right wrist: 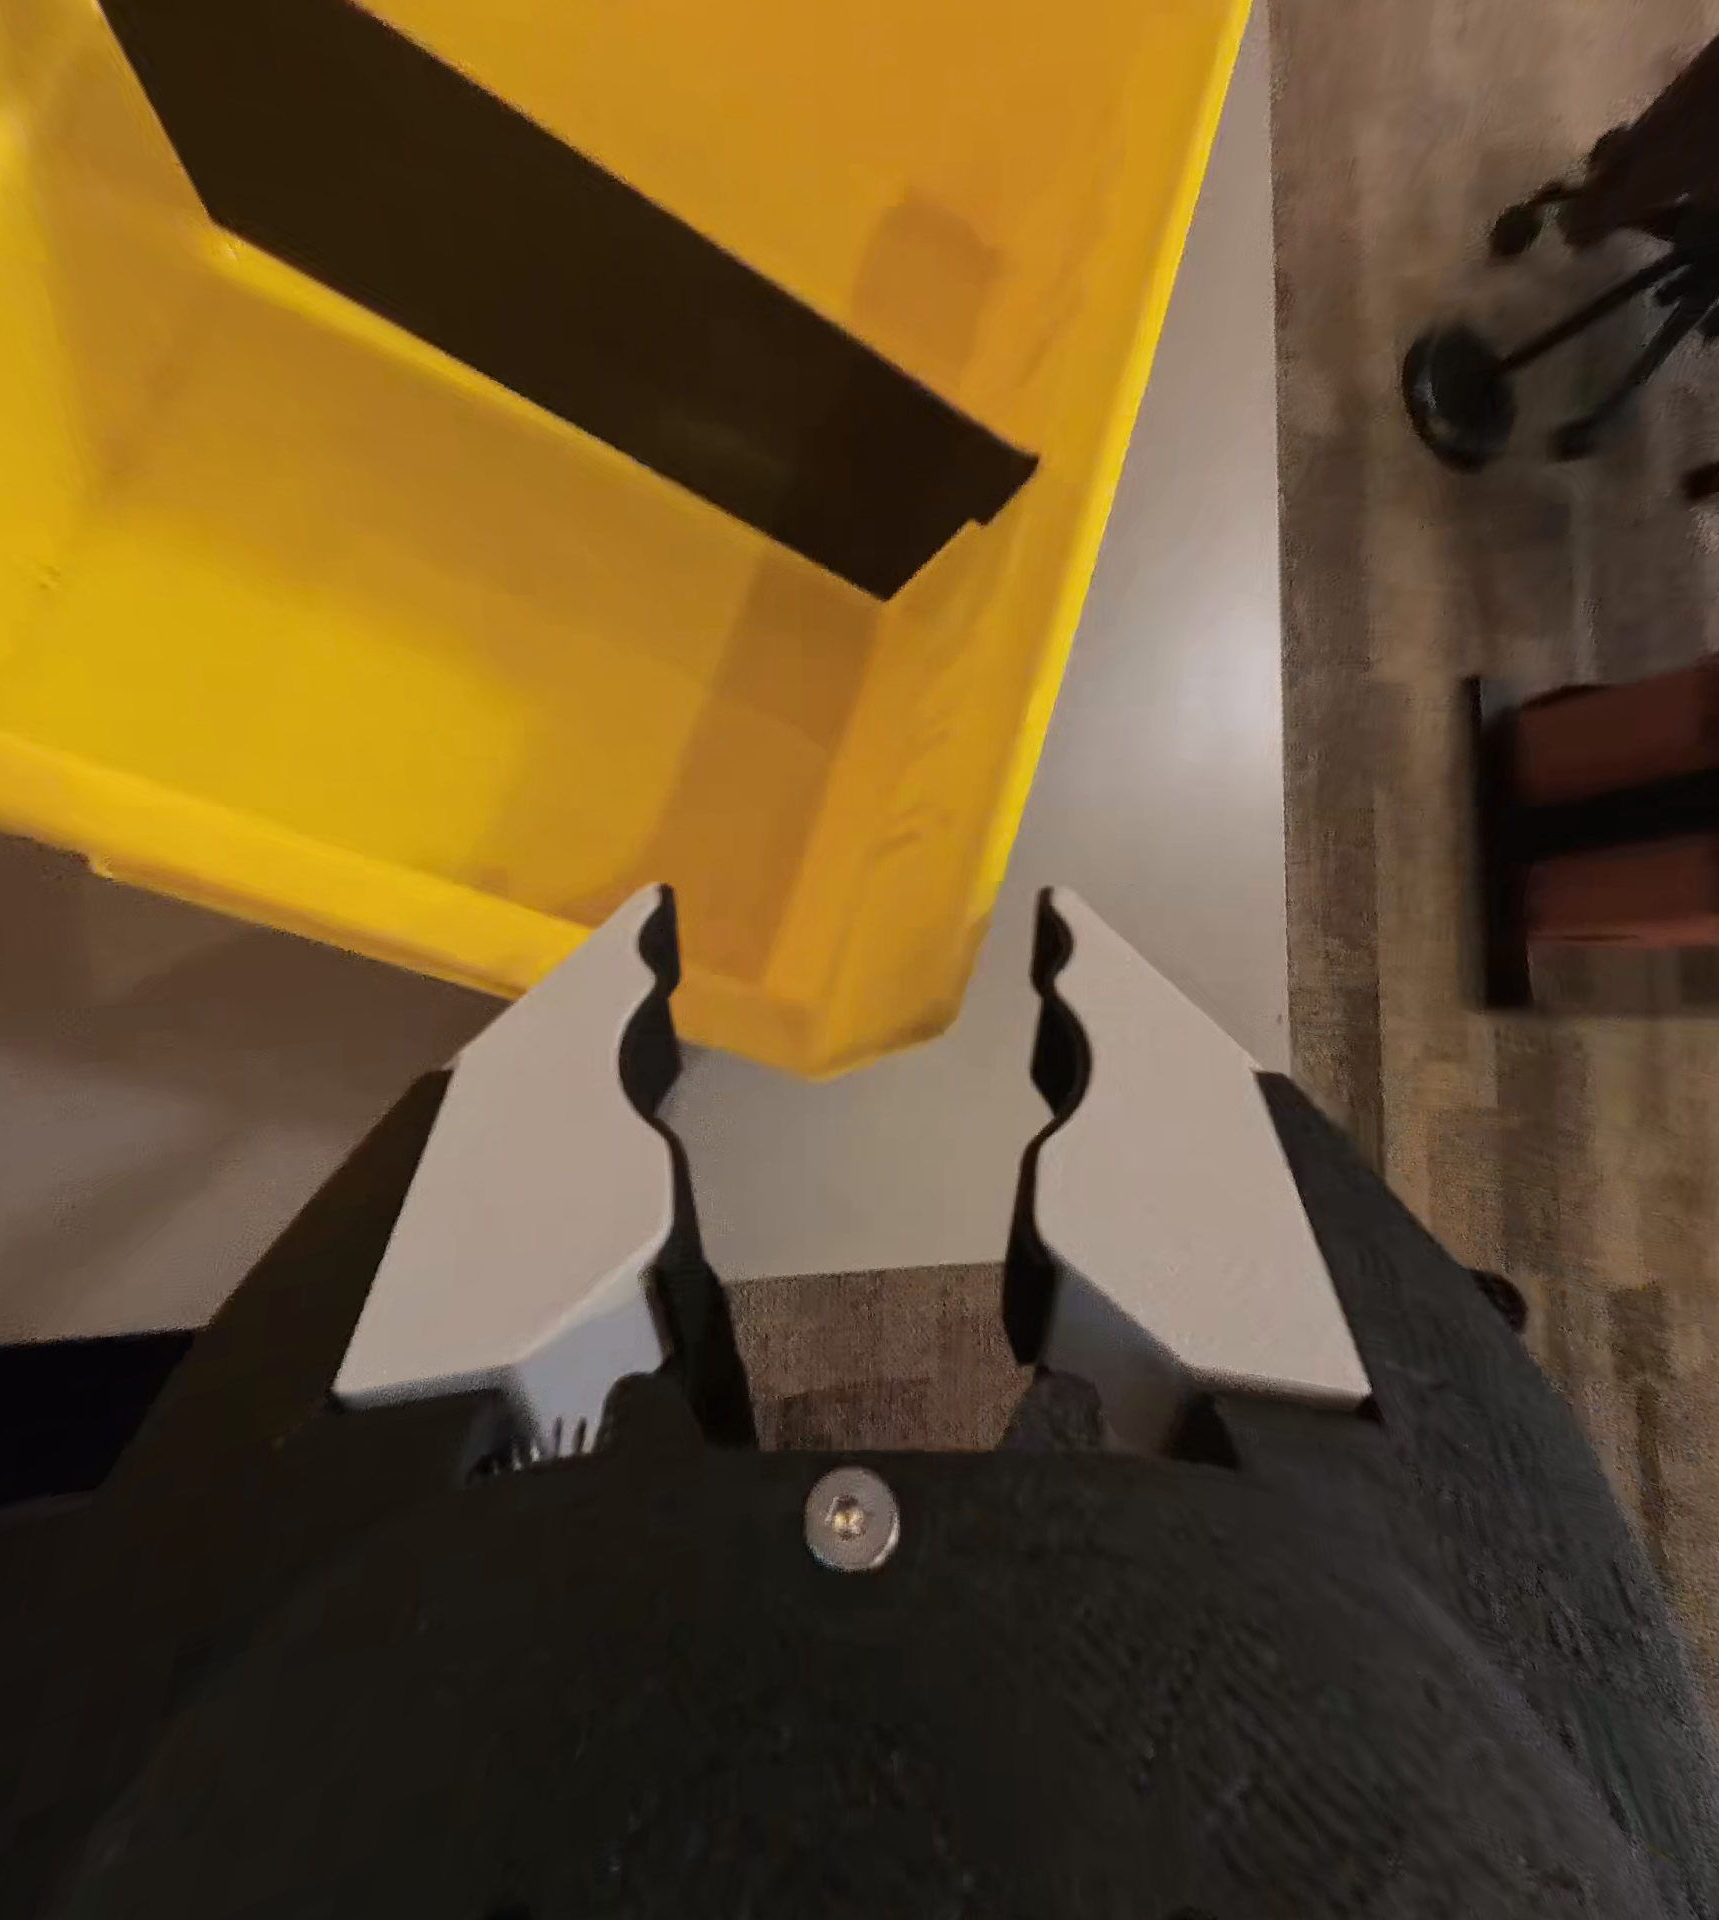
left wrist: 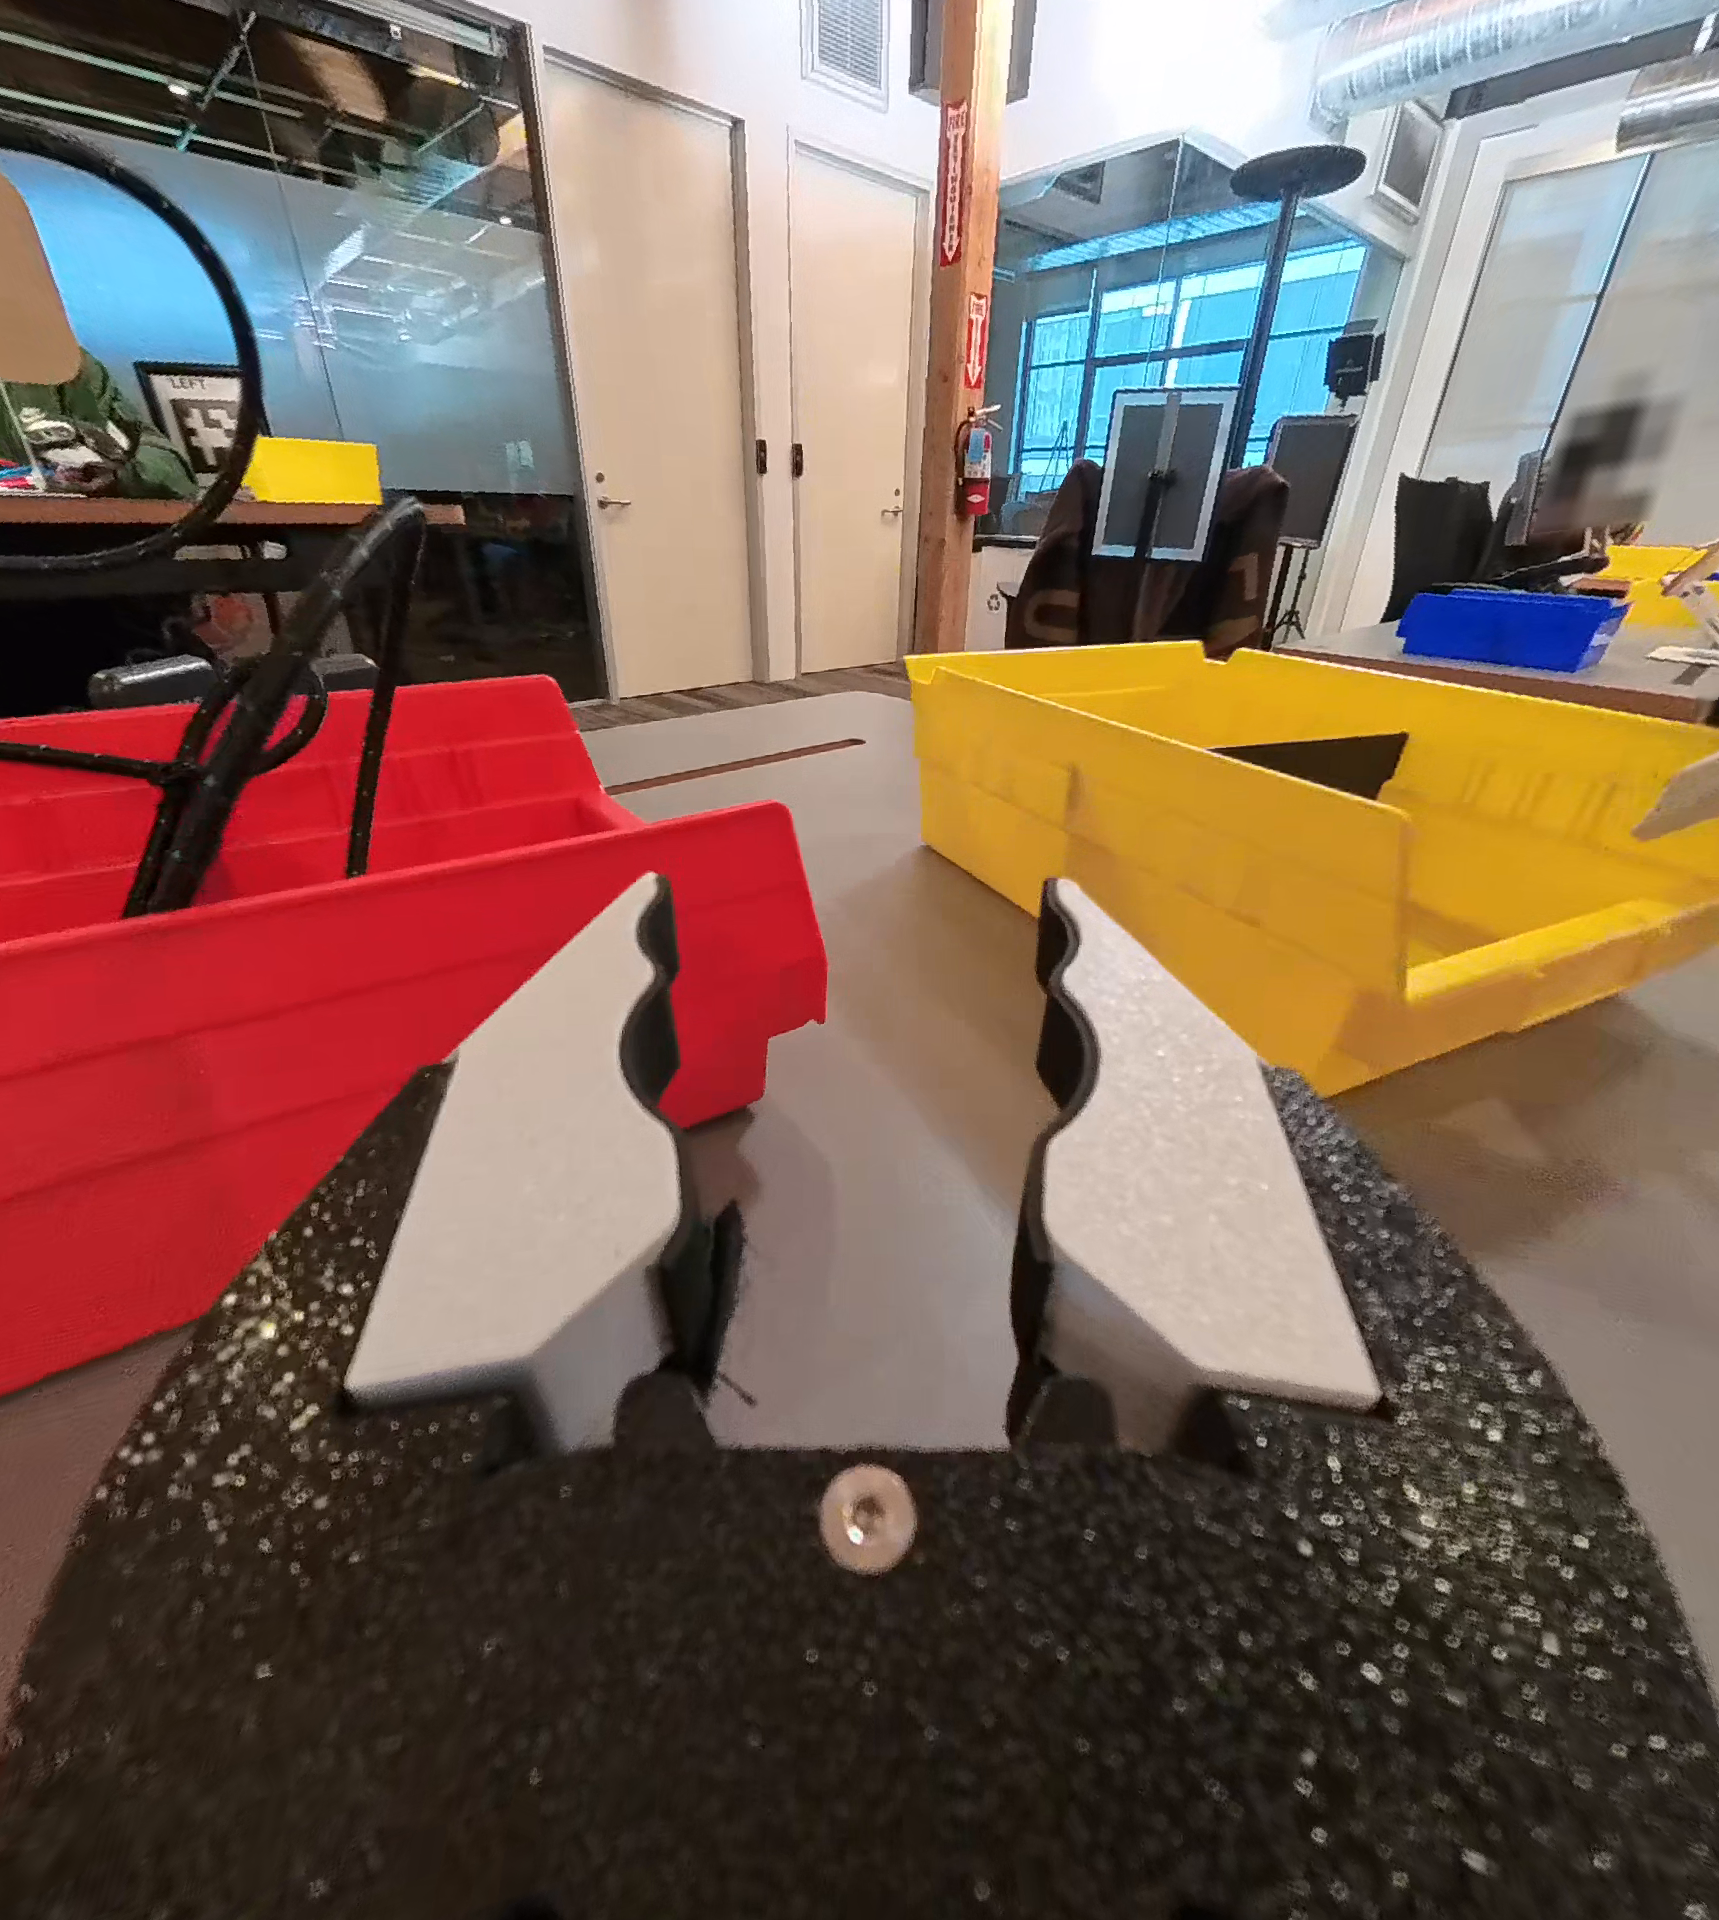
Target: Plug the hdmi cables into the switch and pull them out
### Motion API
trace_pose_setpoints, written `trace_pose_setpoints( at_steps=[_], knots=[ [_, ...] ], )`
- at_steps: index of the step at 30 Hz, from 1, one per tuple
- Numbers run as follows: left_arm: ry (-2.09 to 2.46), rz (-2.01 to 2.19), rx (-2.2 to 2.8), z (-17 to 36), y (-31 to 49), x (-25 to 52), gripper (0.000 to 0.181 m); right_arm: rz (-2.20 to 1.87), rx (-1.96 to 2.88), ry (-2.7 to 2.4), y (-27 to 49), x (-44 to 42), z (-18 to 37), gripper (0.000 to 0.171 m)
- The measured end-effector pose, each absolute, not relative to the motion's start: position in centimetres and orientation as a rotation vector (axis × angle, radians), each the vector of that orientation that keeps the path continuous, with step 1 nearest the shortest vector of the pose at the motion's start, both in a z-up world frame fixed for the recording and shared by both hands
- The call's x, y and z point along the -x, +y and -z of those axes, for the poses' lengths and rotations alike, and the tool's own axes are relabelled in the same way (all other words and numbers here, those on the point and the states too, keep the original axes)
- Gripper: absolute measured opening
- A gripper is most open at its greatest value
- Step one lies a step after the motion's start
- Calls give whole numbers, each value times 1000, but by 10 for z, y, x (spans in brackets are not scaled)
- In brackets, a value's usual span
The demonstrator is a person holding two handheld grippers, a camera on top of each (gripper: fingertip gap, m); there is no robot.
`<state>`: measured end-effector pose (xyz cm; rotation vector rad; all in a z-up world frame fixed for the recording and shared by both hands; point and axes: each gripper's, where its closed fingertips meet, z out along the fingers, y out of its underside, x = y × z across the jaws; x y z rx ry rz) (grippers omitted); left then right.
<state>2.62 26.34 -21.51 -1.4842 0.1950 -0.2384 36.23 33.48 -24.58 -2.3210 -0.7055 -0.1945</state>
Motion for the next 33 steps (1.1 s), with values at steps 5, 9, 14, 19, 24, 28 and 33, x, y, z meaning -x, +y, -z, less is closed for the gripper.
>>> trace_pose_setpoints(
  at_steps=[5, 9, 14, 19, 24, 28, 33],
  knots=[
    [228, 219, 1482, 216, 262, -31, 64, 260, 2357, -673, 338, -380, 254, 23],
    [238, 216, 1483, 216, 262, -33, 62, 245, 2318, -634, 350, -381, 254, 16],
    [248, 211, 1483, 216, 262, -35, 60, 230, 2231, -524, 374, -384, 252, 15],
    [245, 194, 1486, 217, 262, -34, 63, 227, 2172, -435, 387, -385, 251, 43],
    [249, 130, 1517, 220, 271, -29, 71, 139, 2060, -431, 376, -374, 212, 54],
    [412, -9, 1545, 219, 282, -41, 76, 98, 1946, -452, 363, -366, 178, 52],
    [733, -344, 1566, 204, 311, -40, 60, 56, 1839, -488, 352, -352, 151, 48]
  ],
)
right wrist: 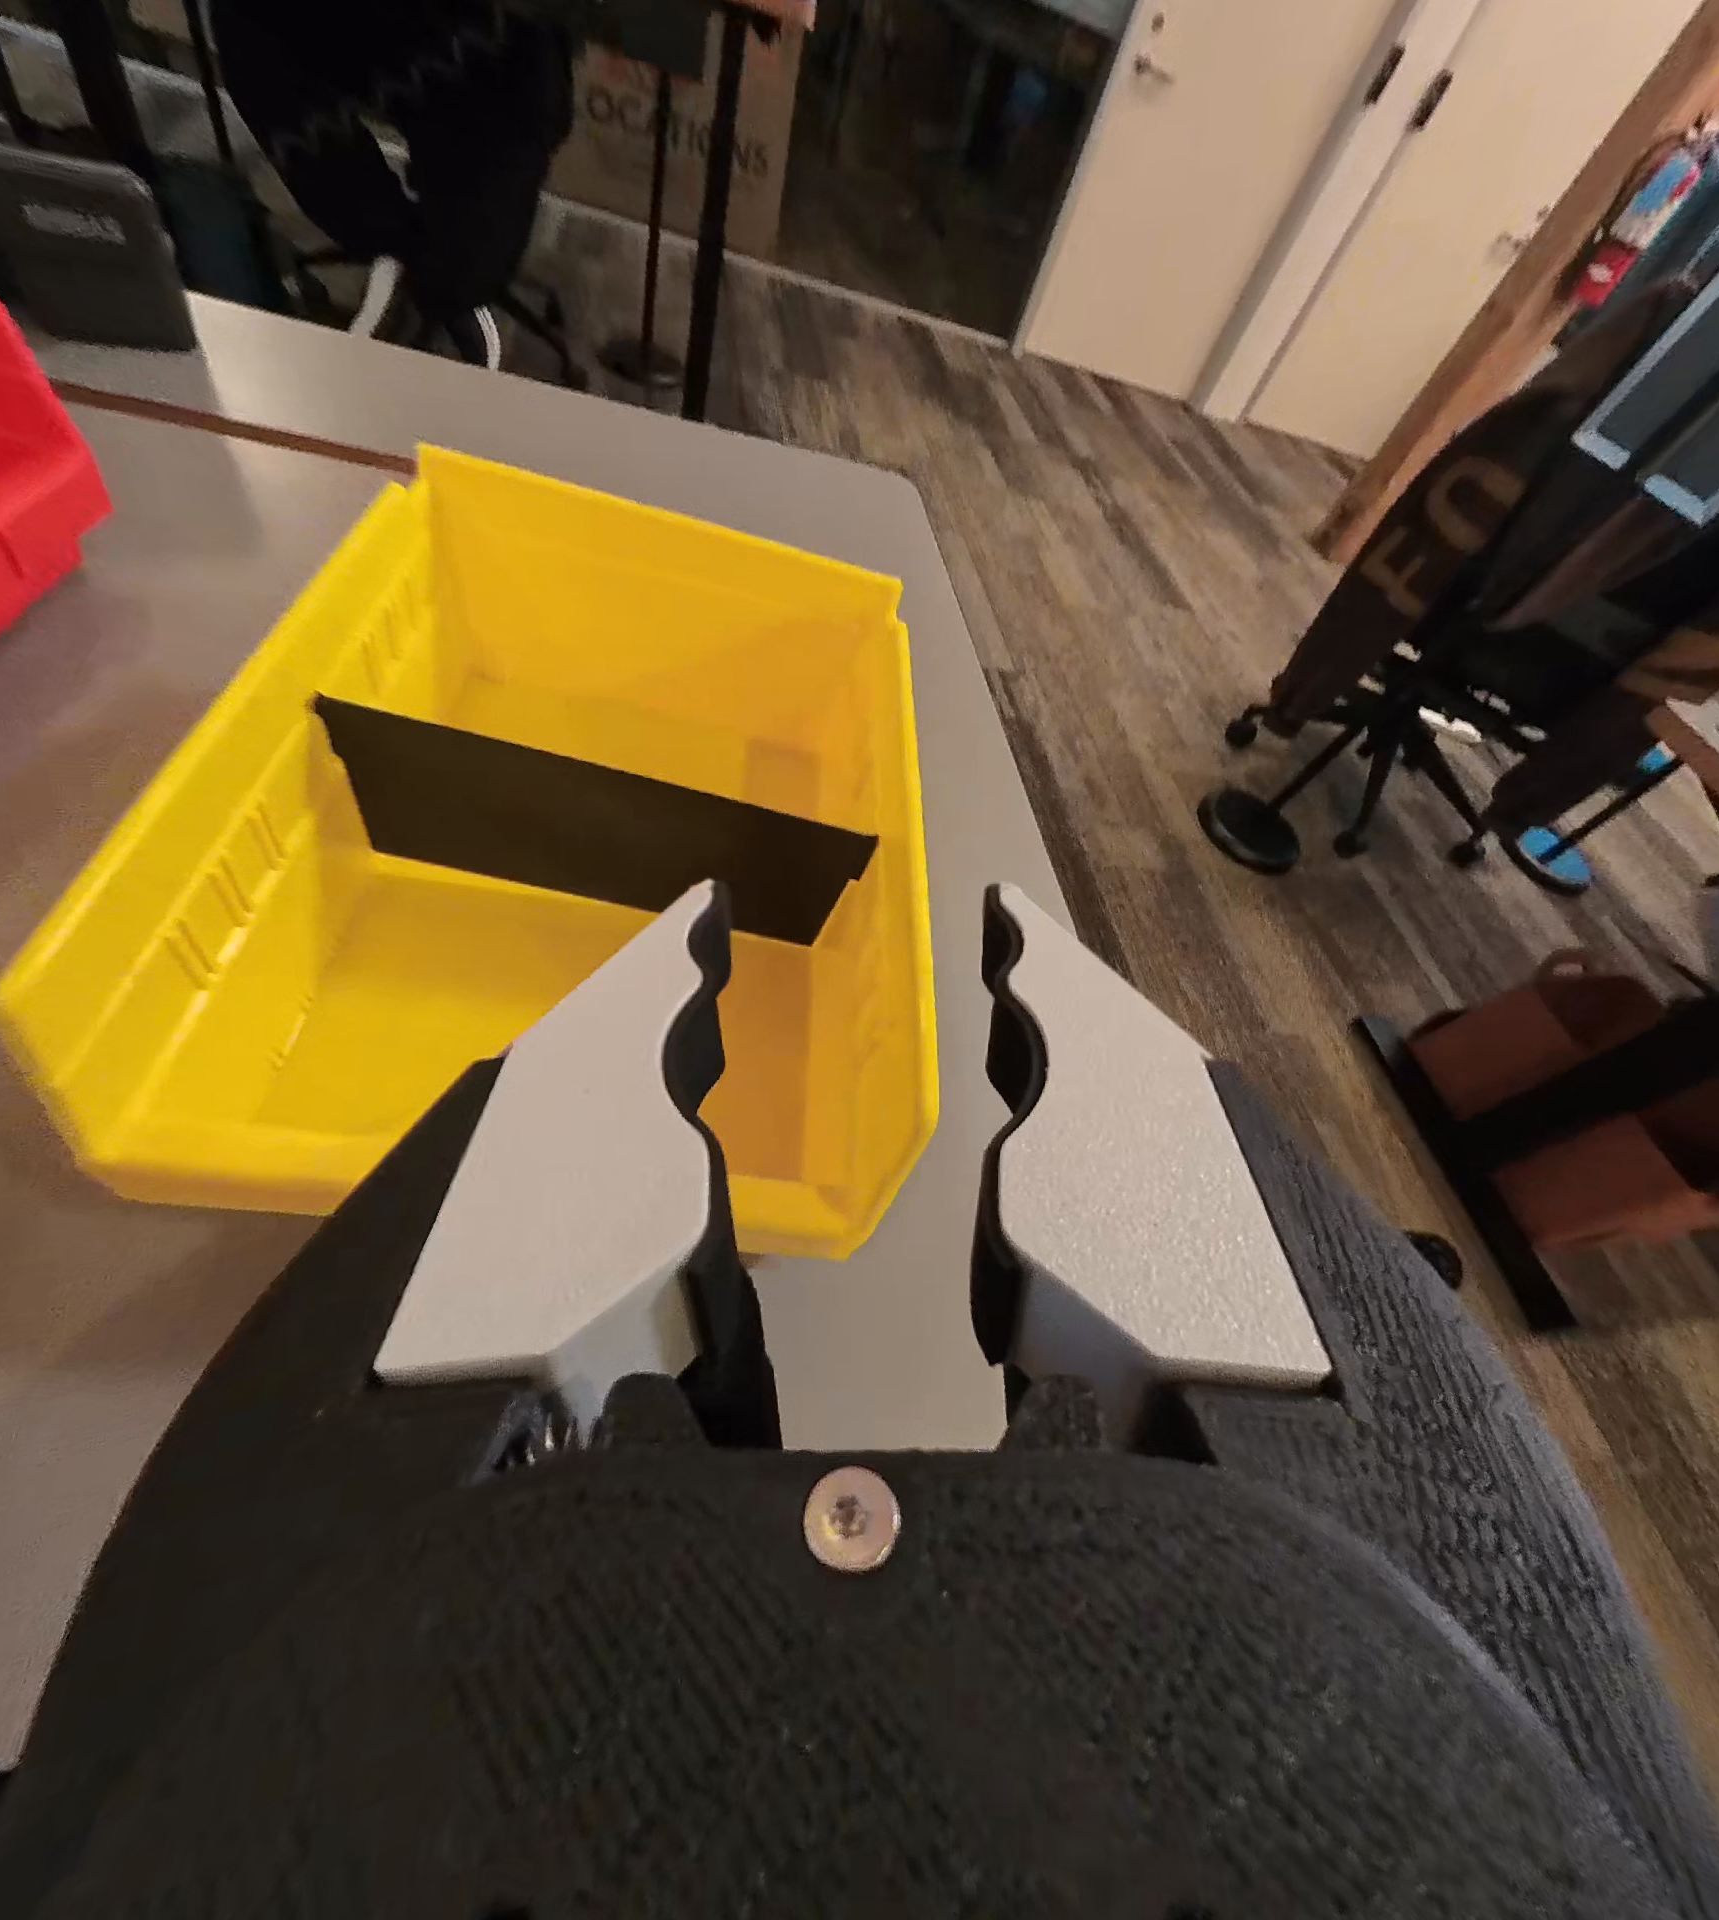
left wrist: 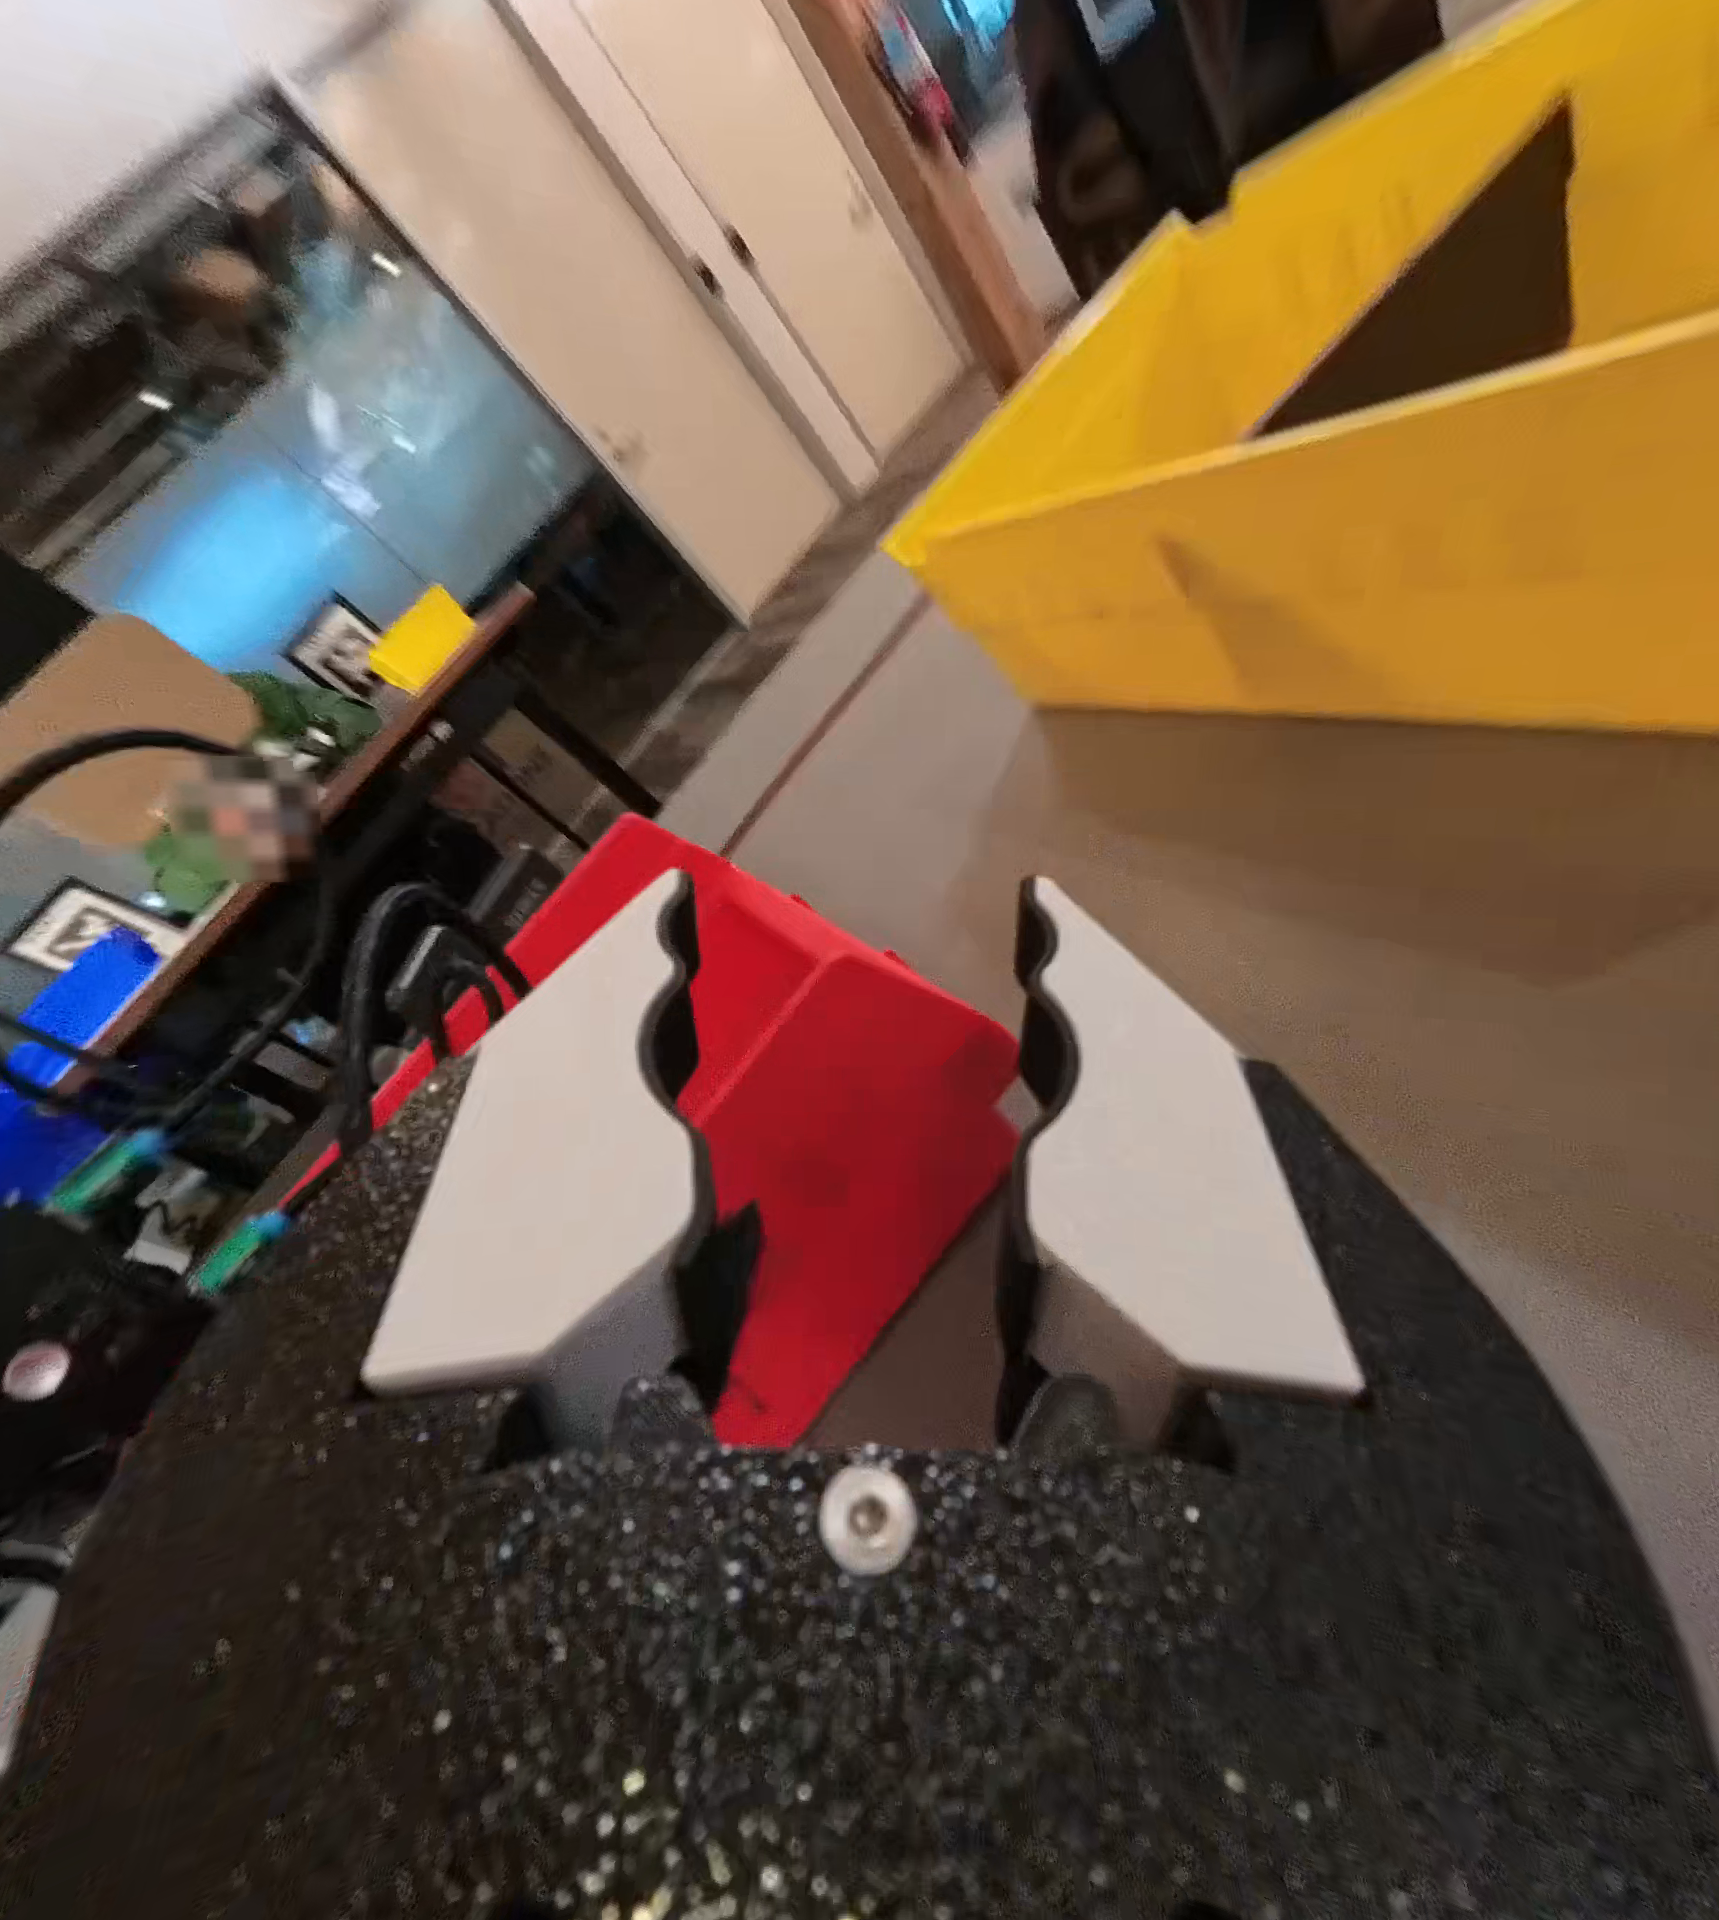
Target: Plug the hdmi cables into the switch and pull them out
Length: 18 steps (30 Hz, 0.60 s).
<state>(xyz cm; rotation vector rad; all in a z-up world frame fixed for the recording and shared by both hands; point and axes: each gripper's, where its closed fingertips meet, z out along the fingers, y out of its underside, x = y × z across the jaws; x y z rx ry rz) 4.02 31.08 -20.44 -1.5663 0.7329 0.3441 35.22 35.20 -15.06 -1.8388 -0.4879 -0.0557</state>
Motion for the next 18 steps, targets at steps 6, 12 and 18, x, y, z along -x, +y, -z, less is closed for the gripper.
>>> trace_pose_setpoints(
  at_steps=[6, 12, 18],
  knots=[
    [1013, -293, 1946, 237, 332, -25, 59, -53, 1784, -635, 342, -324, 147, 48],
    [1239, -598, 1987, 259, 318, 17, 30, -69, 1783, -695, 339, -316, 150, 47],
    [1300, -531, 1985, 260, 251, 46, 32, -108, 1768, -698, 335, -317, 148, 47]
  ],
)
